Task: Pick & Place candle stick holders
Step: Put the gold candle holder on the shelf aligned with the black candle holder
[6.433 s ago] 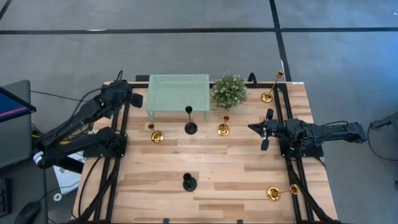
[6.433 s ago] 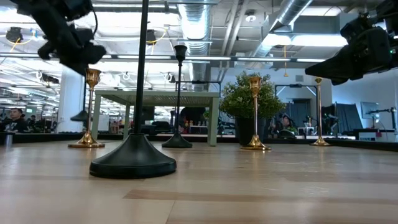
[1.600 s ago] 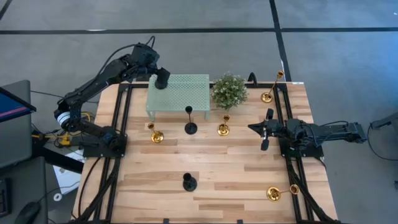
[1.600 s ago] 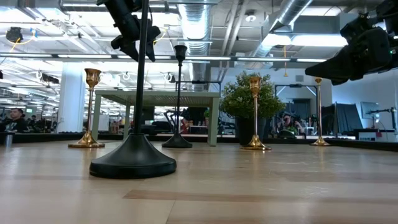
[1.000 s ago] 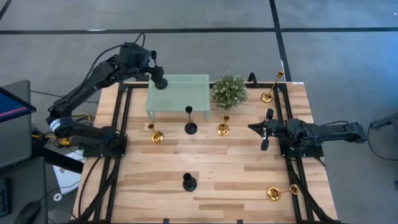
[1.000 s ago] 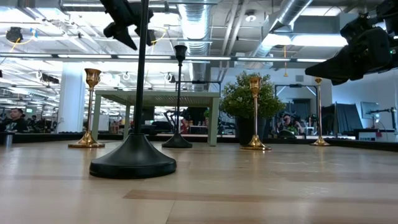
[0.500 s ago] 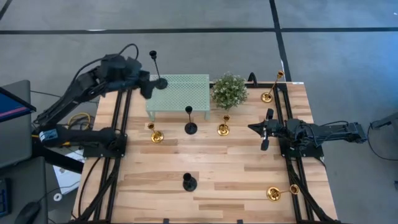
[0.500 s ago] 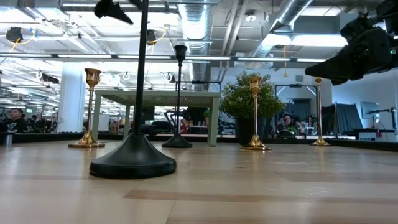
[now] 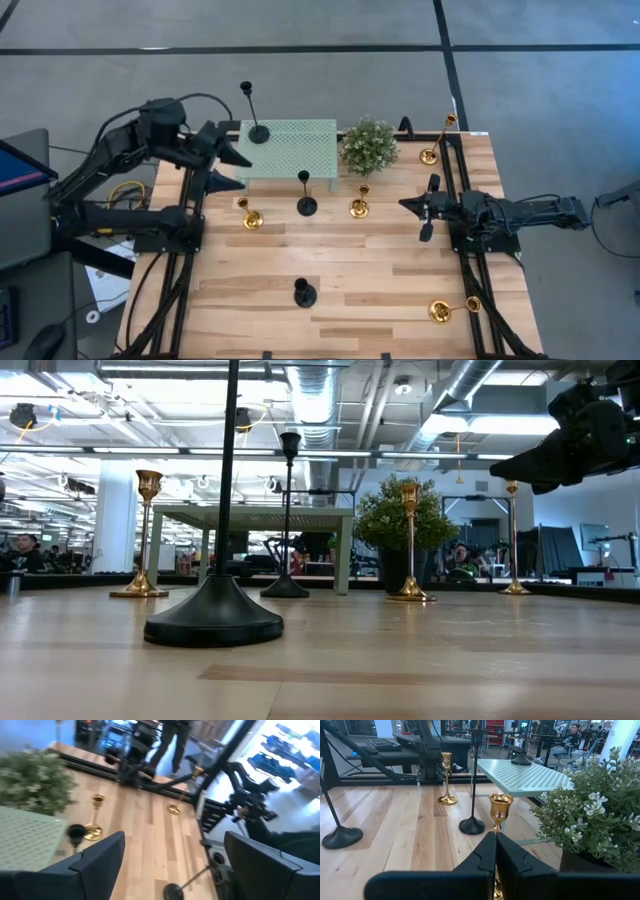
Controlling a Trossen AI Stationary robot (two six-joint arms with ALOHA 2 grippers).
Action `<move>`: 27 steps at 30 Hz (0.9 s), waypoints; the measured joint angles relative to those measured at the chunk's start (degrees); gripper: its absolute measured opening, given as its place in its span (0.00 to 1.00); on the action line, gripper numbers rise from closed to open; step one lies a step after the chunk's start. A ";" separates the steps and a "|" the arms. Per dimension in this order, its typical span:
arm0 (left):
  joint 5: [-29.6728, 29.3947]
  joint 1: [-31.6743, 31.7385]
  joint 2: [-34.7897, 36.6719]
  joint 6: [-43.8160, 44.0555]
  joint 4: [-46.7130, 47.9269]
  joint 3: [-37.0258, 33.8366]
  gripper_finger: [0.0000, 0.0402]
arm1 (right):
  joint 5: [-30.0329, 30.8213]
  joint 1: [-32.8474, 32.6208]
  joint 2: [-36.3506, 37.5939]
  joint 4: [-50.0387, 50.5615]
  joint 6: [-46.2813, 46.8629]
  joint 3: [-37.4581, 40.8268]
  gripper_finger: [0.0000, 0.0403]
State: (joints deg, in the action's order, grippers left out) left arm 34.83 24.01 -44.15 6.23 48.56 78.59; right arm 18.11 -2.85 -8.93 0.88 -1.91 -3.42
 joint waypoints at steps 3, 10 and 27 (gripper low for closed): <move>0.19 -0.57 -0.79 2.65 -0.24 0.01 0.85 | 0.00 -0.01 0.00 -0.02 0.00 0.00 0.00; 0.15 -0.55 -3.93 10.87 -0.60 0.02 0.85 | 0.00 0.02 0.00 0.09 0.01 0.00 0.00; 2.08 -6.87 -10.64 3.93 -1.08 0.04 0.17 | 0.00 0.02 -0.01 0.12 0.46 0.00 0.00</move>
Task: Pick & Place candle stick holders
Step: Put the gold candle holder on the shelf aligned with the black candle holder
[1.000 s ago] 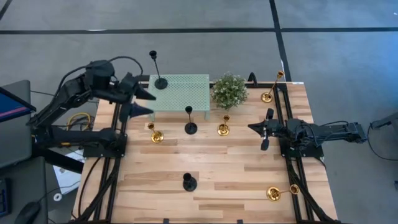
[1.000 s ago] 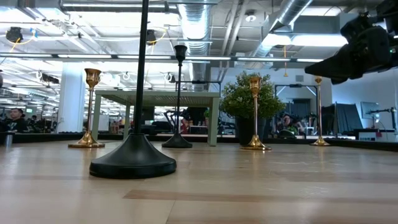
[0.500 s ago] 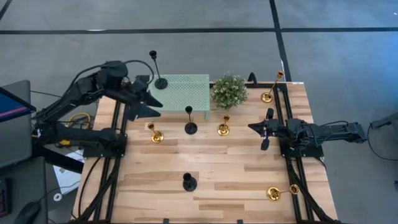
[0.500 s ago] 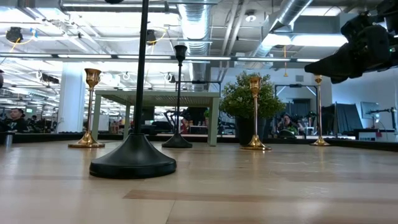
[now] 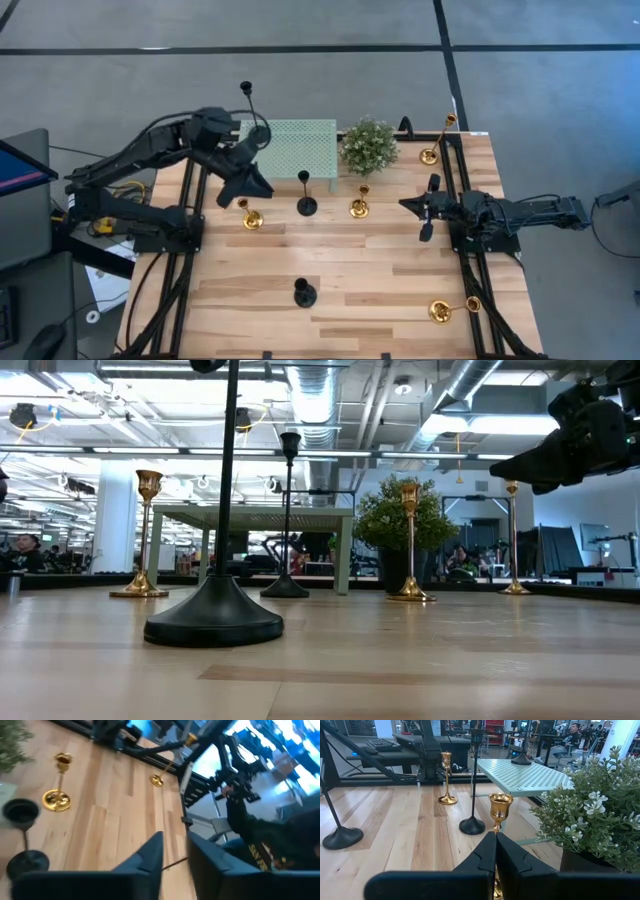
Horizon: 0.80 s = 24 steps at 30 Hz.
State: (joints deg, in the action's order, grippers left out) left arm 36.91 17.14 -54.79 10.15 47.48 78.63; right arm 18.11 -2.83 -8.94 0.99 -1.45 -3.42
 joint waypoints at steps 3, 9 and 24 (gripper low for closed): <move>0.67 -0.08 0.14 -2.24 -0.24 0.00 0.05 | 0.00 -0.01 0.00 0.00 0.00 0.00 0.00; -0.02 -0.55 -2.37 1.39 -9.90 0.00 0.03 | 0.00 0.00 0.01 -0.02 0.00 0.00 0.00; -13.93 -5.62 17.08 -11.31 -5.08 -5.49 0.01 | 0.00 -0.02 -0.01 0.02 0.00 0.00 0.00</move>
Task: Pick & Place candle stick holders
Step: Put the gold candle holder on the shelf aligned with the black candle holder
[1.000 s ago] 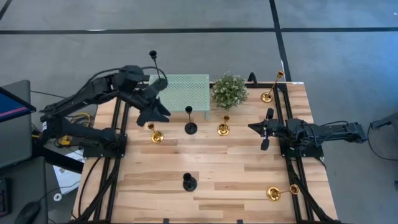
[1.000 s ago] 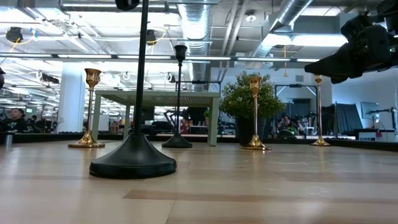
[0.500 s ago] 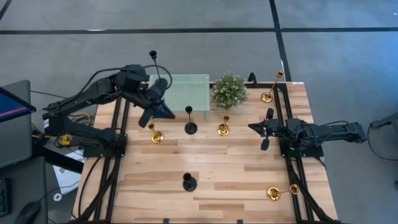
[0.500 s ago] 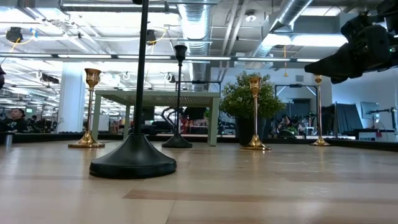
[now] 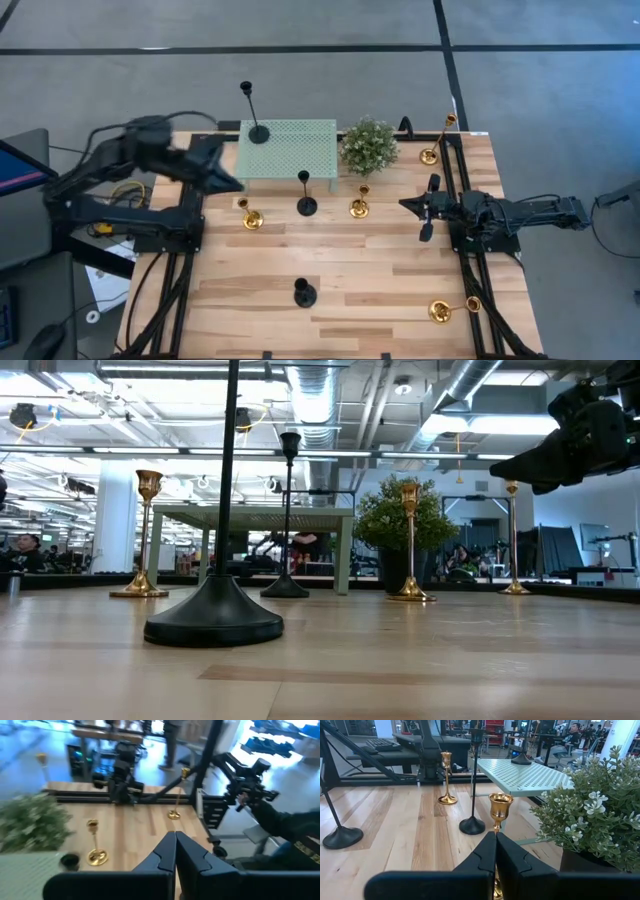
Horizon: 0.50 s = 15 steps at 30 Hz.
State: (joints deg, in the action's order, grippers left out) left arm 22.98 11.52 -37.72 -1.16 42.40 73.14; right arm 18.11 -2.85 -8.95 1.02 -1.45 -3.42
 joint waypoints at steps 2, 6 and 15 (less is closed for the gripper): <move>-3.05 0.00 4.52 0.94 0.03 -4.19 0.01 | 0.00 0.00 0.02 -0.02 0.00 0.00 0.00; -5.84 0.03 12.95 1.52 -0.31 -12.57 0.01 | 0.00 0.00 0.00 -0.18 0.00 0.00 0.00; -5.85 0.01 27.77 -1.12 -1.82 -30.20 0.01 | 0.00 0.00 0.02 -1.16 0.00 0.00 0.00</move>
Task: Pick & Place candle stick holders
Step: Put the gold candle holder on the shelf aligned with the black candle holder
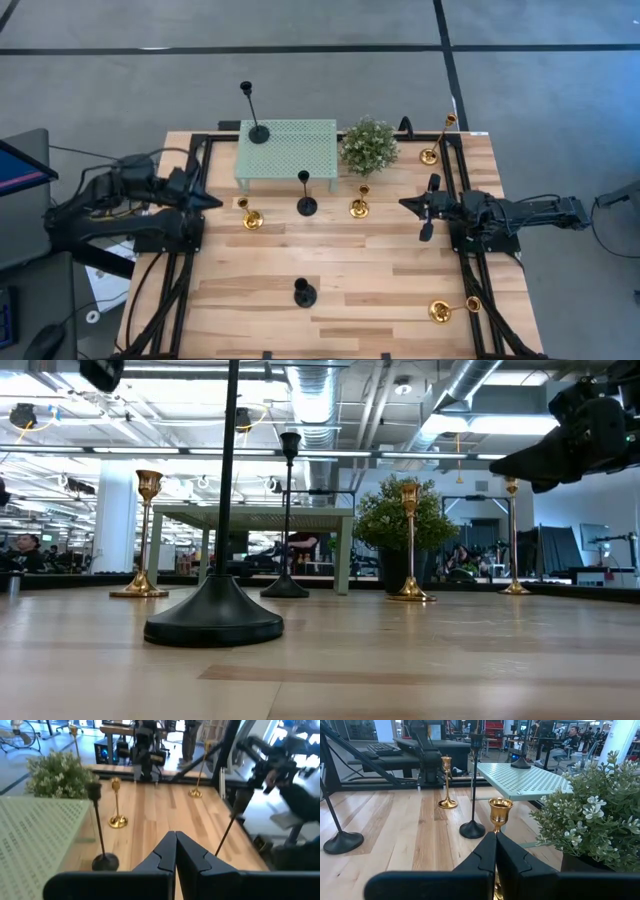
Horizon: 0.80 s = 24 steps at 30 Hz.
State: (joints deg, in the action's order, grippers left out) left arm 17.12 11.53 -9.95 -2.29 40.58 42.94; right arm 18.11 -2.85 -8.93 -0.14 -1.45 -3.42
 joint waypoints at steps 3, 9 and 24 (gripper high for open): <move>-0.01 0.00 3.03 -0.19 -0.90 -5.02 0.01 | 0.00 0.01 -0.01 -0.11 -0.01 0.00 0.00; 0.00 0.02 3.19 -0.45 -2.65 -4.73 0.01 | 0.00 -0.02 -0.02 -0.34 0.00 0.00 0.00; 0.02 0.01 2.64 -0.46 -2.52 -4.75 0.01 | -0.04 -0.04 0.00 -0.37 0.00 -0.70 0.00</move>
State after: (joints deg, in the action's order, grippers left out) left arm 17.15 11.54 -7.31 -2.74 38.06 38.20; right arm 18.06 -2.90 -8.93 -0.51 -1.45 -4.12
